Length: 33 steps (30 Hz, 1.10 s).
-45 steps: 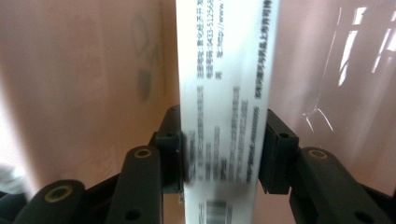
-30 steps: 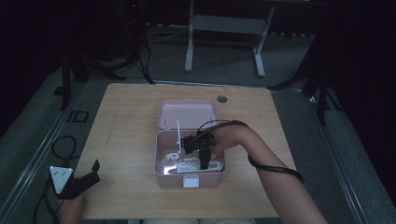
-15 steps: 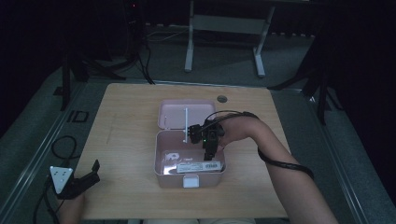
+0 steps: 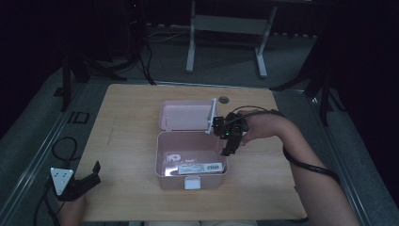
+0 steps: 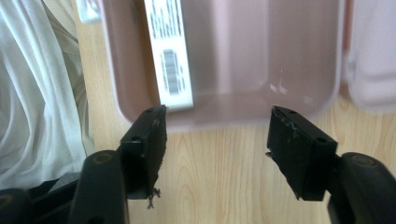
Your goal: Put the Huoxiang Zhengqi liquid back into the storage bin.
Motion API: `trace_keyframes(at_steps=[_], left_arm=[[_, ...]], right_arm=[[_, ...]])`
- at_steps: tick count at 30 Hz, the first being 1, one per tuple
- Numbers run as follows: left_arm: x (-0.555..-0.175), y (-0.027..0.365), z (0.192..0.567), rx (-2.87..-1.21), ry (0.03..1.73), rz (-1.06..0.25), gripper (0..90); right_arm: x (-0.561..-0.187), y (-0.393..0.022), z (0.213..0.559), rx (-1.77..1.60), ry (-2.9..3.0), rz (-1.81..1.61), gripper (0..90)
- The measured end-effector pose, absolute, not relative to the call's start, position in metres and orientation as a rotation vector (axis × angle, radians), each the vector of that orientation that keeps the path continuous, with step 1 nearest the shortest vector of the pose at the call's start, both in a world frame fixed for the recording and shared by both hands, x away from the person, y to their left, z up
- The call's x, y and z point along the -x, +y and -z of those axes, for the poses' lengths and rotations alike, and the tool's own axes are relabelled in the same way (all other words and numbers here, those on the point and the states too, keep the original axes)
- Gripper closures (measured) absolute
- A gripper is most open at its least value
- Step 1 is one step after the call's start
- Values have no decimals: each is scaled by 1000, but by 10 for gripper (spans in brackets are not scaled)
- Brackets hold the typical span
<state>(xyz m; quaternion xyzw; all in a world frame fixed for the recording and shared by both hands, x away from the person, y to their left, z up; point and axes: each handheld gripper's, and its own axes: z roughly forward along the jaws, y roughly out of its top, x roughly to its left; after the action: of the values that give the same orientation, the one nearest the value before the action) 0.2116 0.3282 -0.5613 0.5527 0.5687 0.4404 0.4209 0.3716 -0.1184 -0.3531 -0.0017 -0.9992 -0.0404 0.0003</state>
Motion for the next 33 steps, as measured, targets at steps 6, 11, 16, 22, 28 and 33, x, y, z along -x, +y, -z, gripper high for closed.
trace_keyframes(at_steps=[6,11,16,22,28,33], left_arm=[[-212,328,561,-1385,1426,-1104,16],[-212,328,561,-1385,1427,-1104,16],[-212,328,561,-1385,1427,-1104,16],[-212,328,561,-1385,1427,-1104,16],[-212,328,561,-1383,1428,-1104,16],[-212,328,561,-1382,1429,-1103,16]], right_arm=[[-383,-154,366,133,-3147,185,348],[-392,-178,387,269,-3164,333,294],[-402,-199,416,448,-3159,474,286],[-408,-222,448,615,-3154,673,109],[-410,-237,472,755,-3135,860,110],[-410,-247,488,853,-3108,946,110]])
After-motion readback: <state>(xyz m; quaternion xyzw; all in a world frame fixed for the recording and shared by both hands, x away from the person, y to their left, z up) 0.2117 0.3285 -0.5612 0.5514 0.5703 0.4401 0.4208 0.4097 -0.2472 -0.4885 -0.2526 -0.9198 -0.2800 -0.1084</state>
